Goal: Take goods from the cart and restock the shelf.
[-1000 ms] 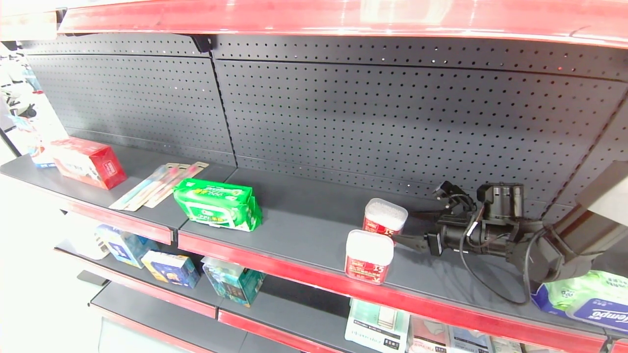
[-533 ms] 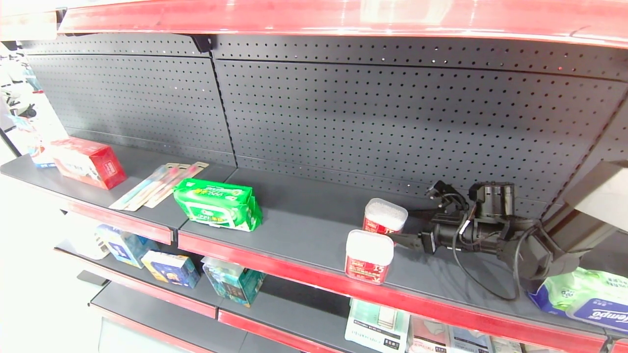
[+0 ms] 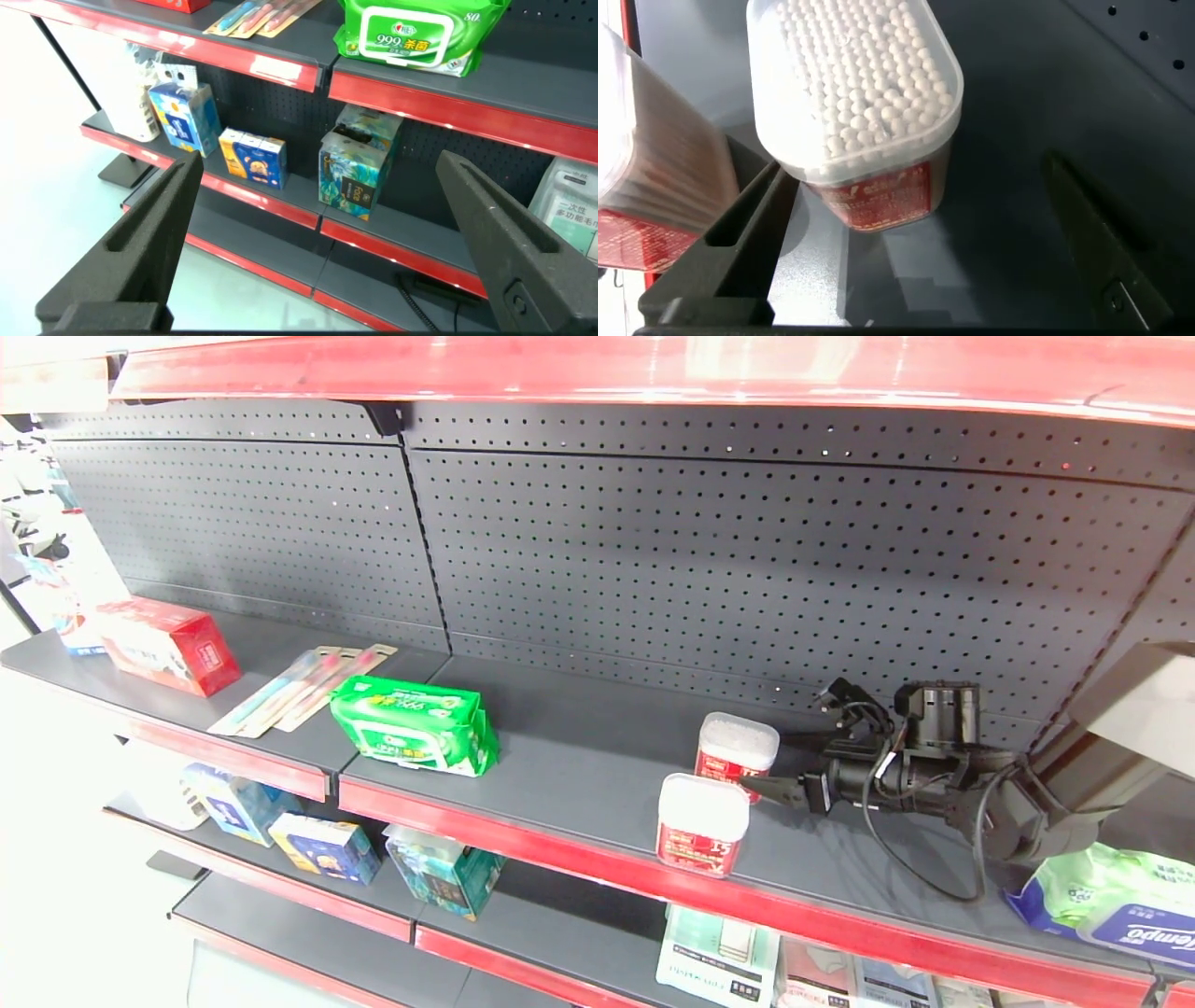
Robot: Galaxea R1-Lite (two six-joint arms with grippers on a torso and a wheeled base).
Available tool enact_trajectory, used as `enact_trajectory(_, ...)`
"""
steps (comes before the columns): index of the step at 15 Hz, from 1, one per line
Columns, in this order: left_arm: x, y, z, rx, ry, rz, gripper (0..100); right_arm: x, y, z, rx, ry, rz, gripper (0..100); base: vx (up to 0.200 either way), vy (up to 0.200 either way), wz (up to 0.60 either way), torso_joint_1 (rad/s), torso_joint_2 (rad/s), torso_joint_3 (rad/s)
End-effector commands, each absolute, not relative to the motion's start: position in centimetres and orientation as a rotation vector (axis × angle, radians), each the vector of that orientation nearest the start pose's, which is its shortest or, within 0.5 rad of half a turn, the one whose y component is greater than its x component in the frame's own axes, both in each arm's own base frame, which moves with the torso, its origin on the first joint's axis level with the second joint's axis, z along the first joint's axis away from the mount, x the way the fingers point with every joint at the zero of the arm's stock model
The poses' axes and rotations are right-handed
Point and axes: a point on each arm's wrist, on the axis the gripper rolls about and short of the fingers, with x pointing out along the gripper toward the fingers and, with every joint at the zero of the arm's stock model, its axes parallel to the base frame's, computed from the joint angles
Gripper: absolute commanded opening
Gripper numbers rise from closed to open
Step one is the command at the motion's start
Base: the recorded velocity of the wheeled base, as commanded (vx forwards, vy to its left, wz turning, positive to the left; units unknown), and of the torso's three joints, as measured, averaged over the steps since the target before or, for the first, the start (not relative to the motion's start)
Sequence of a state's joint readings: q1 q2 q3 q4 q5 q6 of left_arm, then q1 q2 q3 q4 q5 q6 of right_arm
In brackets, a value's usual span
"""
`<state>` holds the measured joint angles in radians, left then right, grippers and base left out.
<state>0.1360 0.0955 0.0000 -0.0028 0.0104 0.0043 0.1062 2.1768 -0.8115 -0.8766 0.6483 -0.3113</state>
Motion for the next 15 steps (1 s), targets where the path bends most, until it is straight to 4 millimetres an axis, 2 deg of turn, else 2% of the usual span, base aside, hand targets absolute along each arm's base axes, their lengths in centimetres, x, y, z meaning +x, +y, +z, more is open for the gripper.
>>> enact_trajectory(1,-1.5,-0.2,7.8,-0.001,0.094,0.147,100,36.4,5.3,4.4,-0.156,0.364,0.807,100,0.000,0.000,0.00,0.000,0.00,0.000)
enact_trajectory(5,-1.5,-0.2,7.8,-0.001,0.094,0.147,100,36.1,5.1,4.6,-0.156,0.362,0.804,100,0.000,0.000,0.00,0.000,0.00,0.000)
enact_trajectory(8,-1.5,-0.2,7.8,-0.001,0.094,0.147,100,34.9,4.2,7.3,-0.162,0.315,0.776,100,0.000,0.000,0.00,0.000,0.00,0.000)
enact_trajectory(11,-1.5,-0.2,7.8,-0.001,0.094,0.147,100,33.1,3.2,9.4,-0.164,0.283,0.744,100,0.000,0.000,0.00,0.000,0.00,0.000)
enact_trajectory(15,-1.5,-0.2,7.8,-0.001,0.094,0.147,100,29.3,1.8,12.5,-0.169,0.231,0.699,100,0.000,0.000,0.00,0.000,0.00,0.000)
